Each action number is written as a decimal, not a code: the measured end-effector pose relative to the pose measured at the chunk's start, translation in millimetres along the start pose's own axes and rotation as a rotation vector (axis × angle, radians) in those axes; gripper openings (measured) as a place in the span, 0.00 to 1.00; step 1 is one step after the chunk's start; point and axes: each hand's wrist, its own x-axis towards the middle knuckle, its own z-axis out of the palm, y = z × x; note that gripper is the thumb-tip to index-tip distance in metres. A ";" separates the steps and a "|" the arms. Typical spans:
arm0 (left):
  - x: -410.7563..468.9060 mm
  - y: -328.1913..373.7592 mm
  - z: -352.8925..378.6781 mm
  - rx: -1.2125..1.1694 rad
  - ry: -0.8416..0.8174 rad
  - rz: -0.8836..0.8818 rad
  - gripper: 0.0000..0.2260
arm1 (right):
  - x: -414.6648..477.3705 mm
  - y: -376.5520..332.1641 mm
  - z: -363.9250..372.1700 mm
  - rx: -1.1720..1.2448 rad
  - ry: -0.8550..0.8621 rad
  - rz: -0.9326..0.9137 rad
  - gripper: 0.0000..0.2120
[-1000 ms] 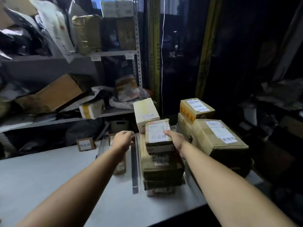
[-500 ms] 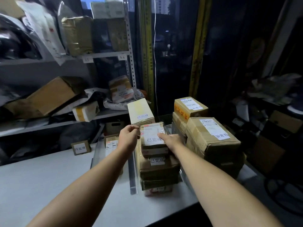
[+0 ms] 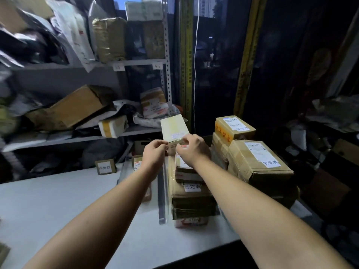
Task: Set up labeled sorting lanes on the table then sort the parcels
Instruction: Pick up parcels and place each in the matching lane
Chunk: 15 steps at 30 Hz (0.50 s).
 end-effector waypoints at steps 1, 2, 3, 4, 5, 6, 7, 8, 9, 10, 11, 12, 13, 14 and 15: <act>-1.9 3.0 -12.6 -0.016 0.027 0.004 0.09 | 2.1 -19.7 5.8 0.021 -0.033 -0.057 0.18; -2.6 2.5 -28.9 -0.027 0.055 -0.007 0.09 | 3.8 -40.9 15.0 0.050 -0.065 -0.116 0.19; -4.5 1.1 -46.6 -0.029 0.088 -0.028 0.10 | 3.5 -62.8 25.9 0.086 -0.106 -0.164 0.18; -6.0 -3.1 -67.2 -0.028 0.133 -0.053 0.10 | 1.8 -85.5 39.7 0.126 -0.163 -0.199 0.18; -9.2 -8.5 -91.2 -0.031 0.190 -0.076 0.10 | -2.4 -109.0 55.7 0.162 -0.229 -0.224 0.17; -13.5 -15.6 -116.6 -0.041 0.249 -0.104 0.10 | -8.7 -130.5 74.2 0.193 -0.295 -0.242 0.17; -20.9 -22.1 -143.1 -0.055 0.308 -0.135 0.10 | -18.1 -150.8 93.9 0.221 -0.362 -0.251 0.17; -30.0 -28.8 -170.6 -0.059 0.369 -0.162 0.09 | -30.0 -169.7 115.1 0.247 -0.431 -0.259 0.17; -40.9 -35.6 -197.8 -0.057 0.428 -0.179 0.09 | -43.6 -187.4 136.4 0.269 -0.500 -0.272 0.17; -52.8 -44.1 -224.8 -0.051 0.487 -0.191 0.09 | -58.1 -204.1 157.5 0.285 -0.561 -0.292 0.18; -66.8 -51.8 -250.5 -0.050 0.542 -0.204 0.08 | -73.4 -219.8 178.9 0.292 -0.619 -0.314 0.18; -79.9 -61.1 -275.9 -0.049 0.590 -0.218 0.08 | -88.6 -234.1 199.9 0.288 -0.676 -0.331 0.19; -94.2 -71.3 -301.5 -0.039 0.633 -0.236 0.07 | -105.1 -248.3 219.8 0.272 -0.737 -0.352 0.19; -109.2 -81.8 -326.9 -0.027 0.672 -0.257 0.07 | -122.1 -262.6 238.9 0.242 -0.798 -0.379 0.19; -124.1 -91.7 -351.1 -0.025 0.706 -0.275 0.07 | -138.1 -275.8 256.7 0.200 -0.849 -0.421 0.20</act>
